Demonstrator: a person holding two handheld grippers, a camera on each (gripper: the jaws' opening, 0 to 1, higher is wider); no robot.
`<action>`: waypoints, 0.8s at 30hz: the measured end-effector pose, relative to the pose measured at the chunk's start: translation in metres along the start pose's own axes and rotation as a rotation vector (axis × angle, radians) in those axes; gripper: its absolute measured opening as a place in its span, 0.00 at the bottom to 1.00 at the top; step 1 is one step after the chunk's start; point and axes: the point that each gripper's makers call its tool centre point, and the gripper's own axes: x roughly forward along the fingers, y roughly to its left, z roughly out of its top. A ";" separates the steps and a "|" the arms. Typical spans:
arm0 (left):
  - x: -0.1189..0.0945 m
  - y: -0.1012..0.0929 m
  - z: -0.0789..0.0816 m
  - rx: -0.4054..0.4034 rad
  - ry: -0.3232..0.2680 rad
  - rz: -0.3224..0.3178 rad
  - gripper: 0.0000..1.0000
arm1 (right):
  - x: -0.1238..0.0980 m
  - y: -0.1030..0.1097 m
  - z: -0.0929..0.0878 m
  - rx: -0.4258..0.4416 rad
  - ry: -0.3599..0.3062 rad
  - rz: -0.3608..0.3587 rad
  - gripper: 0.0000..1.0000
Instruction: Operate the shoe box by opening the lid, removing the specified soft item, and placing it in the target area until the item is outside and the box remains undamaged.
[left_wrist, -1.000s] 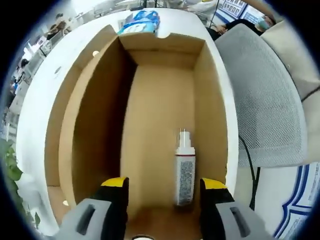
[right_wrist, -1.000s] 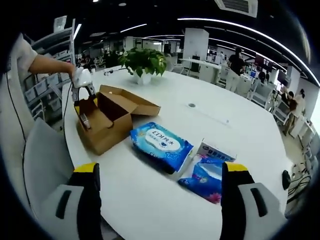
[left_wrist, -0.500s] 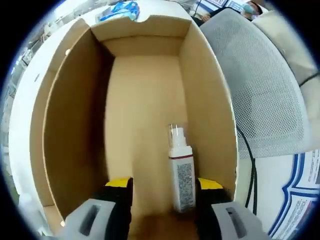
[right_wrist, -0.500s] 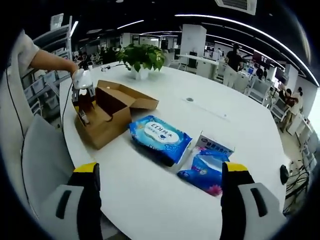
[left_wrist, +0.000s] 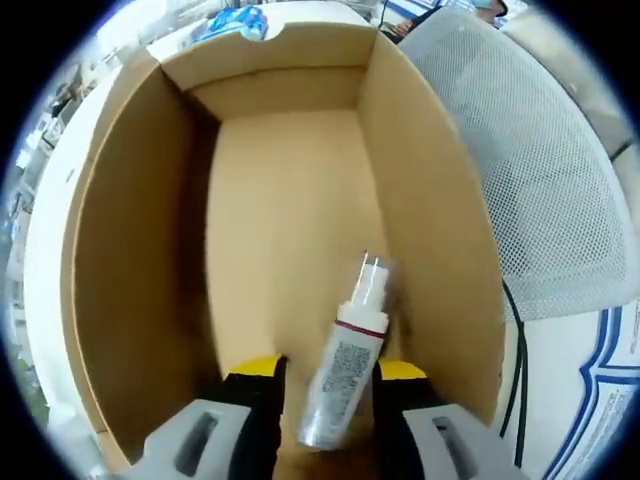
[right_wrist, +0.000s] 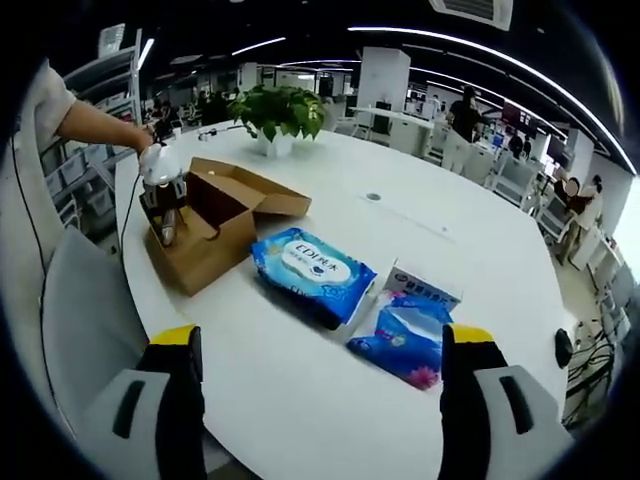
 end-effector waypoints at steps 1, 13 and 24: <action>0.000 0.002 0.000 0.005 0.001 0.013 0.30 | 0.000 0.000 0.000 0.000 -0.001 0.001 0.94; 0.000 0.004 0.004 -0.034 -0.019 0.066 0.21 | 0.001 0.002 0.000 -0.012 -0.002 0.010 0.93; -0.001 0.005 0.004 -0.172 -0.042 0.079 0.19 | 0.001 0.008 0.005 -0.020 -0.018 0.030 0.90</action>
